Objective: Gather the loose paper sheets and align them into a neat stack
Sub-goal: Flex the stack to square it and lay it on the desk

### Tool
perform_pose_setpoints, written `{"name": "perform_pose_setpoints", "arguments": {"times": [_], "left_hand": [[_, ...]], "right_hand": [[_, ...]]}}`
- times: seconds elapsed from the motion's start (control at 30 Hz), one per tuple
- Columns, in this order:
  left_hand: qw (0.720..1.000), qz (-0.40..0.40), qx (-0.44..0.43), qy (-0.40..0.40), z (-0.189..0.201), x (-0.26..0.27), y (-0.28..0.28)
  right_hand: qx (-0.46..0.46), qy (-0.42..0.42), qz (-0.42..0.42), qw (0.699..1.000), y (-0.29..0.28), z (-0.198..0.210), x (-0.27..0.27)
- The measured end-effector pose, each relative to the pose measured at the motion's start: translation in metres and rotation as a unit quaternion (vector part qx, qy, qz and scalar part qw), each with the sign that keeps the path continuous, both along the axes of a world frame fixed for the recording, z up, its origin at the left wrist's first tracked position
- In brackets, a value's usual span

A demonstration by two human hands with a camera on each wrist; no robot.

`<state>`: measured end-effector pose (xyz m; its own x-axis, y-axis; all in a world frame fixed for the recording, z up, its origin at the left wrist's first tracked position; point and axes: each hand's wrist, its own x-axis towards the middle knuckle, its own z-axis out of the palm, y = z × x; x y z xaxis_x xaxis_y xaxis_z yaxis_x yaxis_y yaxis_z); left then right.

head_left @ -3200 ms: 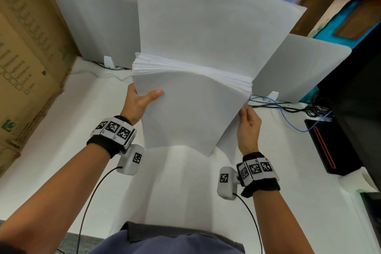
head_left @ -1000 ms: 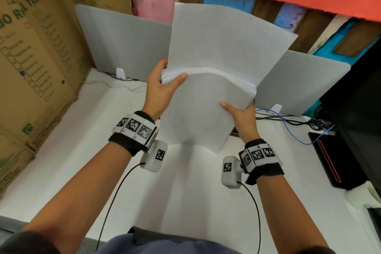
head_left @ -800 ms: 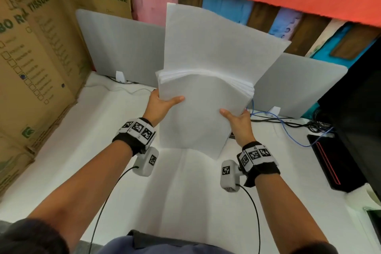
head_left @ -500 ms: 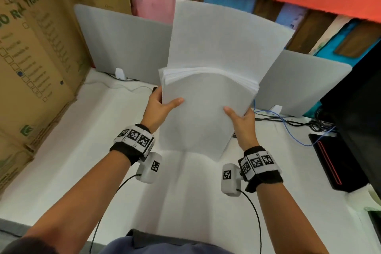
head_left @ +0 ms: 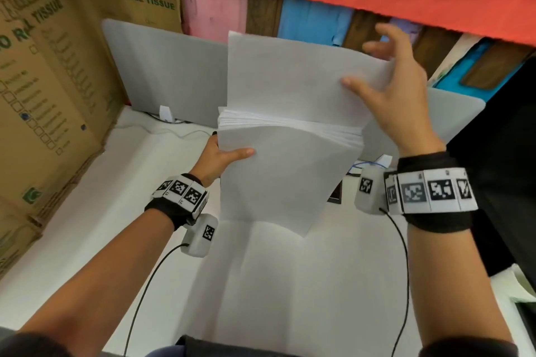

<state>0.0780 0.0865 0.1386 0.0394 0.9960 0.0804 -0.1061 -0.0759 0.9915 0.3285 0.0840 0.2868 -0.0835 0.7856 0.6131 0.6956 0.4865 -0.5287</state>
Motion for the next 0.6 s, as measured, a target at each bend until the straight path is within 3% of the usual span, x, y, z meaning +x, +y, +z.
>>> {"name": "perform_pose_setpoints", "arguments": {"times": [0.13,0.3,0.4,0.6], "left_hand": [[1.0,0.003,0.003,0.006,0.001,0.001,0.0],[1.0,0.003,0.008,0.007,0.002,0.002,0.001],[1.0,0.0,0.01,0.007,0.002,0.001,0.001],[1.0,-0.006,0.011,0.004,0.001,0.001,0.001]], "right_hand": [[0.031,-0.177,0.01,0.984,0.005,0.034,-0.018],[0.026,-0.293,0.047,0.955,0.012,0.018,-0.047],[-0.006,-0.272,0.06,0.961,0.012,0.008,-0.048],[-0.003,-0.279,0.083,0.957,0.011,0.032,-0.045]]}}
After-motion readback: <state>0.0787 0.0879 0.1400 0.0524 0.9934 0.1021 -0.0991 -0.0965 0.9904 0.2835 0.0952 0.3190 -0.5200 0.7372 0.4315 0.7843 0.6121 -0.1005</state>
